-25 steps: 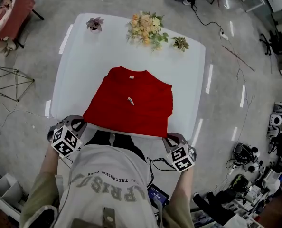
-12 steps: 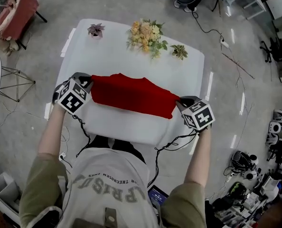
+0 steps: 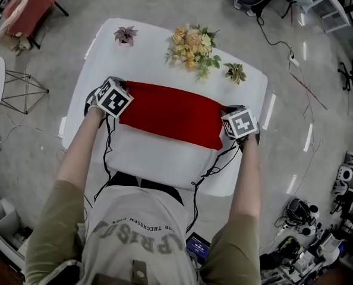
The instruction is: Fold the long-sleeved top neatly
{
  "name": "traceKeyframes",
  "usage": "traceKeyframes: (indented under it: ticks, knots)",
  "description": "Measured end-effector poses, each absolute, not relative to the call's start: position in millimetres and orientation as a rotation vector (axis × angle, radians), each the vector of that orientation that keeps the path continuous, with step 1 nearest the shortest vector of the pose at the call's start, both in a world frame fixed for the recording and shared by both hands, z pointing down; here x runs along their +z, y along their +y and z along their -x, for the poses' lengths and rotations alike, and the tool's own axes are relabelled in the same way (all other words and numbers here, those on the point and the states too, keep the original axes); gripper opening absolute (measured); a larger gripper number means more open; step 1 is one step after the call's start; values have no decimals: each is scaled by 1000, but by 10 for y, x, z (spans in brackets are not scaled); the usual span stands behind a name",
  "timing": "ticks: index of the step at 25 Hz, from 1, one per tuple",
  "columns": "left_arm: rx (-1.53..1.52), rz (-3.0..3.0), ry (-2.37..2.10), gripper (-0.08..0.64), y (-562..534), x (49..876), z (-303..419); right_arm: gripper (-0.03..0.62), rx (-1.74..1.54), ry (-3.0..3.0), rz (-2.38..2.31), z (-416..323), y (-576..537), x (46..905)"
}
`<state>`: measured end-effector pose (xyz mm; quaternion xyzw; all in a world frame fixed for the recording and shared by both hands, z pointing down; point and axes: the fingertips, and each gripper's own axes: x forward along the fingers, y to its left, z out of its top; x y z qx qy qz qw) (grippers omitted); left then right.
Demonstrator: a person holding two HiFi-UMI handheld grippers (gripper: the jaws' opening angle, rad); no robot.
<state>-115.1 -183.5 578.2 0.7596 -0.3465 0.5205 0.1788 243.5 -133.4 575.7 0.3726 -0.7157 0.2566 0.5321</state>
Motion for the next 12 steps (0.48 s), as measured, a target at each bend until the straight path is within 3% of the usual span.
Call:
traceKeyframes:
  ticks: [2, 6, 9, 12]
  knots:
    - [1430, -2135, -1064, 107, -1869, 5738, 1261, 69, 643, -1787, -981, -2442, -1380, 5700]
    - [1330, -2093, -1239, 133, -1795, 5484, 1662, 253, 841, -1998, -1137, -2557, -1031, 5265]
    - [1276, -2068, -1303, 135, -1513, 5268, 1862, 255, 973, -2021, -1140, -2539, -359, 5198]
    - [1256, -2155, -1143, 133, -1055, 5230, 1464, 247, 960, -1883, -1149, -2539, 180, 5494]
